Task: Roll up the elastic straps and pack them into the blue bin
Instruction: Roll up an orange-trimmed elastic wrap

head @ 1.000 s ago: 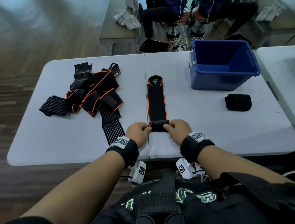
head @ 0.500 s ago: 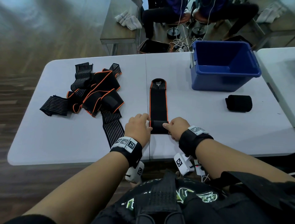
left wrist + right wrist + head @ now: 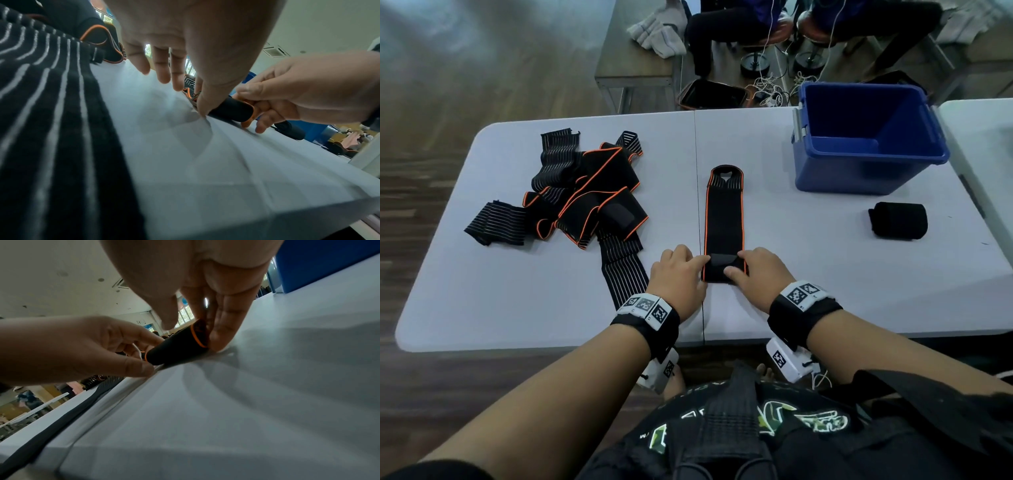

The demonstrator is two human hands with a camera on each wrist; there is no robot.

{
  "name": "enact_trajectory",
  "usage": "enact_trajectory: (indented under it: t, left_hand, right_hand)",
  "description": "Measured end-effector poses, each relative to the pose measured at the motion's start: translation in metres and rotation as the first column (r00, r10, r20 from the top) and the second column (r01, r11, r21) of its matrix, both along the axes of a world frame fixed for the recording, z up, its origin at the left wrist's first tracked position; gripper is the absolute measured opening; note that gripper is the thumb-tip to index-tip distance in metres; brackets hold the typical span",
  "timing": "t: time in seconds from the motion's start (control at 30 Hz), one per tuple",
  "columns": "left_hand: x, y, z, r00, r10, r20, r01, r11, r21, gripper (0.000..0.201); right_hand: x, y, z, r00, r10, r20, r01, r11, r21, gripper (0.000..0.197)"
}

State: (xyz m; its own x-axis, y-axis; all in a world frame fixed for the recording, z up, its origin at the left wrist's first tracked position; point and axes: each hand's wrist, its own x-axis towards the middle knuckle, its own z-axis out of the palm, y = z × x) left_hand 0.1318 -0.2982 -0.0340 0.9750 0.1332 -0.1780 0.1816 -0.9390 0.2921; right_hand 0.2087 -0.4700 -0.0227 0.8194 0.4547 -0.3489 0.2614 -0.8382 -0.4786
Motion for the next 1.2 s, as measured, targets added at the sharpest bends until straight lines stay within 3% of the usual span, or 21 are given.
enact_trajectory:
  t: [0.07,0.17,0.43,0.57,0.7,0.9,1.0,1.07,1.13,1.2]
  left_hand:
    - [0.003,0.0,-0.001,1.0,-0.01,-0.009,0.01,1.0,-0.003,0.049]
    - [0.009,0.002,-0.003,0.999,-0.006,-0.032,0.004,0.999,-0.038,0.052]
    - [0.026,0.01,-0.006,0.976,0.145,-0.161,-0.184,0.947,-0.264,0.03]
    - [0.031,0.007,-0.002,0.956,0.185,-0.228,-0.256,0.907,-0.335,0.023]
    - [0.032,0.001,0.0,0.931,0.209,-0.3,-0.316,0.874,-0.369,0.037]
    - [0.029,-0.001,0.01,0.928,0.23,-0.294,-0.327,0.88,-0.345,0.042]
    - [0.026,0.001,0.011,0.929,0.267,-0.257,-0.347,0.869,-0.353,0.03]
    - [0.024,0.002,0.011,0.919,0.327,-0.219,-0.39,0.827,-0.404,0.022]
    - [0.023,0.002,0.01,0.906,0.372,-0.2,-0.422,0.768,-0.481,0.029]
    - [0.022,0.001,0.011,0.913,0.363,-0.186,-0.406,0.757,-0.513,0.032]
  right_hand:
    - [-0.002,-0.005,-0.003,0.998,0.064,-0.009,-0.064,0.998,-0.028,0.041]
    - [0.002,-0.009,-0.005,0.997,0.081,-0.022,-0.082,0.994,-0.066,0.033]
    - [0.014,-0.012,-0.007,0.985,-0.123,-0.125,0.134,0.988,0.082,0.024]
    - [0.02,-0.012,-0.008,0.973,-0.171,-0.154,0.186,0.978,0.093,0.038]
    - [0.023,-0.013,-0.009,0.968,-0.163,-0.192,0.175,0.983,0.048,0.047]
    - [0.025,-0.008,-0.007,0.973,-0.128,-0.19,0.131,0.991,0.005,0.051]
    - [0.024,-0.008,-0.007,0.975,-0.122,-0.186,0.127,0.992,0.015,0.05]
    - [0.025,-0.007,-0.005,0.977,-0.12,-0.178,0.124,0.992,0.014,0.05]
    - [0.026,-0.005,-0.002,0.979,-0.105,-0.173,0.106,0.994,-0.004,0.051]
    - [0.027,-0.003,-0.001,0.982,-0.108,-0.155,0.106,0.994,-0.023,0.049]
